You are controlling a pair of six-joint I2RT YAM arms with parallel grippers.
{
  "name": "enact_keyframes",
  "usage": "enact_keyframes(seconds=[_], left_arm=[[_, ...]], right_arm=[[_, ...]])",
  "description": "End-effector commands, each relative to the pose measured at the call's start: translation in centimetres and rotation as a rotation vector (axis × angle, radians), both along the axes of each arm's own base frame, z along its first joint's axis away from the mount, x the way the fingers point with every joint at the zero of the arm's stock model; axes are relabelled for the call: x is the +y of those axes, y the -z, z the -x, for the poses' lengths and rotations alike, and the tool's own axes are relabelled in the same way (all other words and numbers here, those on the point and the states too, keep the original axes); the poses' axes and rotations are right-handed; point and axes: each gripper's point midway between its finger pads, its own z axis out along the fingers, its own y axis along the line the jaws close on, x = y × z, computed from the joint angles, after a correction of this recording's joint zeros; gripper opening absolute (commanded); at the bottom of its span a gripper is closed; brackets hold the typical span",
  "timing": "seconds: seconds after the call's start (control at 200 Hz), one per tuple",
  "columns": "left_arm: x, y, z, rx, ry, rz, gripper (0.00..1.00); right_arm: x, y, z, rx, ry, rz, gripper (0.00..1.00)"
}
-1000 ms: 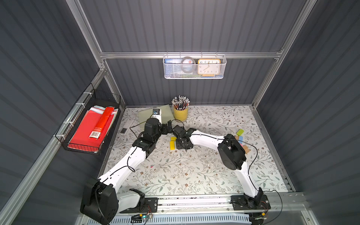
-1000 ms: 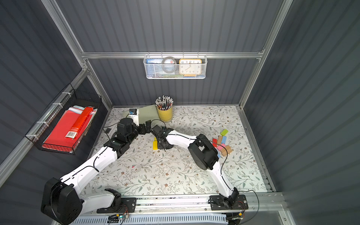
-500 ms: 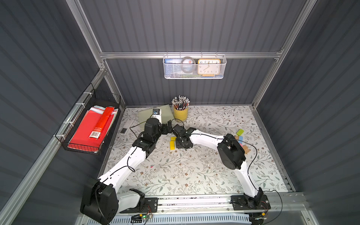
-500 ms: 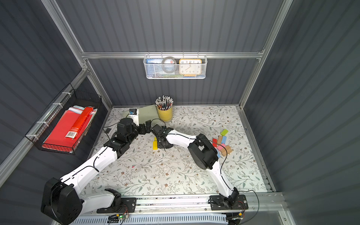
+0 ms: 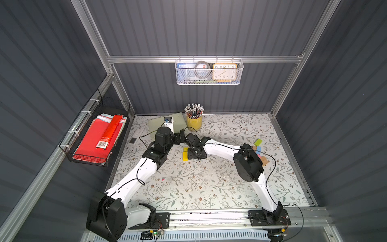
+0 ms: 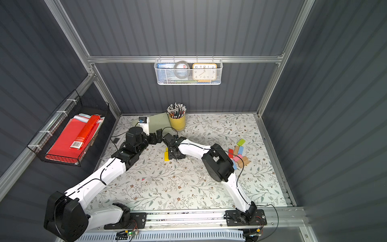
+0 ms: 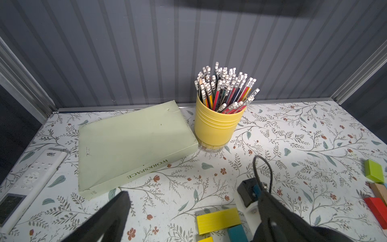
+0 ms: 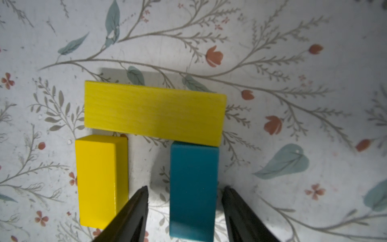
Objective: Assemble the number 8 with building blocks
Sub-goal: Assemble the building block at the center of the board.
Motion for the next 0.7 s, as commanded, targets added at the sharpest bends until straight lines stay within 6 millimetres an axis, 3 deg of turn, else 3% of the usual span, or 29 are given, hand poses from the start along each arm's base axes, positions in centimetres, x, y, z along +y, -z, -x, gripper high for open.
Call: enact_keyframes(seconds=[0.0,0.13,0.295,0.43,0.69], left_arm=[[0.0,-0.8,0.5,-0.022,0.006,0.024,1.00],[-0.6,-0.8,0.6,-0.020,0.036,0.032,0.99],[-2.4,-0.8,0.6,-0.019,0.133,0.004,0.99],[-5.3,-0.4,0.8,0.016,0.251,0.006,0.99],[-12.2,1.1,1.4,0.096,0.426,-0.002,0.99]], right_arm=[[-1.4,-3.7,-0.8,-0.061,0.031,0.017,0.63],[-3.6,-7.9,-1.2,-0.135,0.058,0.007,0.64],[-8.7,-10.8,-1.1,-0.175,0.122,-0.030,0.64],[-14.5,-11.2,-0.6,-0.174,0.210,-0.023,0.65],[-25.8,-9.1,2.0,-0.143,0.388,0.035,0.65]])
